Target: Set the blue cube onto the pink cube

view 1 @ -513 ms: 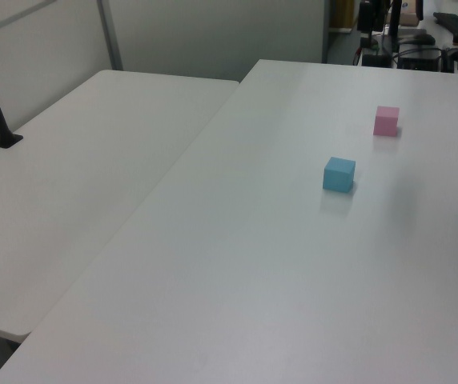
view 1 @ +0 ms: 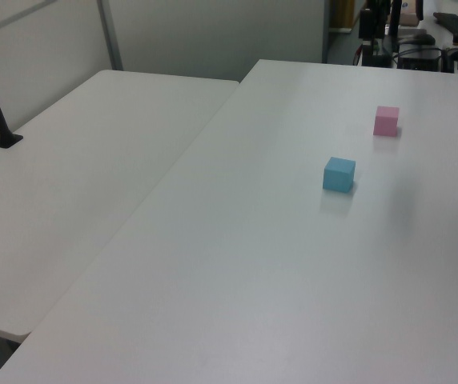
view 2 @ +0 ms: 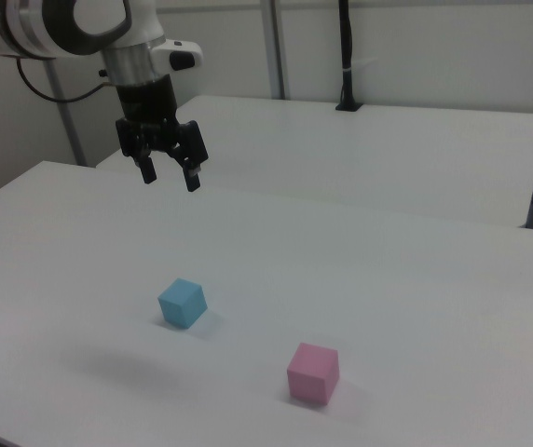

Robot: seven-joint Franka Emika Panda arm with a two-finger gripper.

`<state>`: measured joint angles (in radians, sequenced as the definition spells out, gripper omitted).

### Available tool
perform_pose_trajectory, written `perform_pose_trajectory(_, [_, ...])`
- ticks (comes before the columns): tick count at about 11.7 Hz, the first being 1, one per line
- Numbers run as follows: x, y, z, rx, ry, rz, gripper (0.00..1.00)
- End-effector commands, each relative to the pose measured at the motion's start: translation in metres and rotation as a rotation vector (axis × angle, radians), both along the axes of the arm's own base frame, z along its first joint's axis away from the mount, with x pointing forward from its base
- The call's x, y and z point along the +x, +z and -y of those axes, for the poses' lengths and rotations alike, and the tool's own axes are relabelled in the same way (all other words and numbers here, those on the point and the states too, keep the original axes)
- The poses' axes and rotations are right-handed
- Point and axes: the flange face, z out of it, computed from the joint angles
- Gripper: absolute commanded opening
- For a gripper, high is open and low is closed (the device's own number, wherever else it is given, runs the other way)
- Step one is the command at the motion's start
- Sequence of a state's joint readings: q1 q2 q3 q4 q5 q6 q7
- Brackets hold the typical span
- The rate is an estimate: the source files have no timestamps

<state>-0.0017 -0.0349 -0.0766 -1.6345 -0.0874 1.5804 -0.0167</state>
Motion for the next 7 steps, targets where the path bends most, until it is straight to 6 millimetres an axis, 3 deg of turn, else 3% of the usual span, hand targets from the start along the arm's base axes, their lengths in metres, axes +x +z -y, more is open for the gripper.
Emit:
perform_pose_trajectory(1, [-0.002,-0.002,-0.002,-0.001,0.022,-0.016,1.0])
perform_pose_trajectory(4, [-0.002,-0.009,-0.001,0.002,0.068,-0.031,1.0])
perform_pose_trajectory(7, [-0.007,-0.015,0.016,0.016,0.317,-0.08,1.0])
